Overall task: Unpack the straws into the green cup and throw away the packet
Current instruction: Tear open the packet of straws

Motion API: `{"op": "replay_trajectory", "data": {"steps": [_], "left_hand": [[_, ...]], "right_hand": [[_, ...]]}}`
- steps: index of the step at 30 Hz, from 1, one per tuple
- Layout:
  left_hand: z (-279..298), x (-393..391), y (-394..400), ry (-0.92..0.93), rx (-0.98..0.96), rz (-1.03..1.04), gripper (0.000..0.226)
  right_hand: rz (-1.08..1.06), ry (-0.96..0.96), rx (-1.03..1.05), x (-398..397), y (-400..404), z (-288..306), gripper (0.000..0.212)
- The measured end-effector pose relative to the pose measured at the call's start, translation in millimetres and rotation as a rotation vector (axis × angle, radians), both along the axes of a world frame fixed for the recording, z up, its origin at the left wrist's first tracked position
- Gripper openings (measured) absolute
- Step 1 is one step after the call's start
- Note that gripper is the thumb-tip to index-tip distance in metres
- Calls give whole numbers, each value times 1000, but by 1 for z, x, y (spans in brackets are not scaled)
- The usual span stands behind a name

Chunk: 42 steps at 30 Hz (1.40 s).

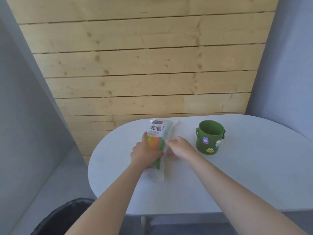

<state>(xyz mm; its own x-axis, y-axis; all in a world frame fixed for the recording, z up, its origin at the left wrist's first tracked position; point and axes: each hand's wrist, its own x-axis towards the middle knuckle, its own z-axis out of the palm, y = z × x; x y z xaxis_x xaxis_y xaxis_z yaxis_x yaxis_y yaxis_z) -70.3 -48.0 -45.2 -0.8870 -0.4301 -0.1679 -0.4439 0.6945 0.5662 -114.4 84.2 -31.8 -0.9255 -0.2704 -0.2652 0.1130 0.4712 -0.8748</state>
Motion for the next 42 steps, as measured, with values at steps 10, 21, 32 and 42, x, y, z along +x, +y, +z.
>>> {"op": "replay_trajectory", "data": {"steps": [10, 21, 32, 42], "left_hand": [[27, 29, -42, 46, -31, -300, 108], [42, 11, -5, 478, -111, -246, 101], [36, 11, -10, 258, -272, -368, 82], [60, 21, 28, 567, 217, -125, 17]], "right_hand": [[-357, -13, -764, -5, 5, 29, 49], [-260, -20, -876, 14, 14, 44, 33], [-270, 173, -283, 6, 38, 39, 15], [-236, -176, -787, 34, 15, 33, 16]]}}
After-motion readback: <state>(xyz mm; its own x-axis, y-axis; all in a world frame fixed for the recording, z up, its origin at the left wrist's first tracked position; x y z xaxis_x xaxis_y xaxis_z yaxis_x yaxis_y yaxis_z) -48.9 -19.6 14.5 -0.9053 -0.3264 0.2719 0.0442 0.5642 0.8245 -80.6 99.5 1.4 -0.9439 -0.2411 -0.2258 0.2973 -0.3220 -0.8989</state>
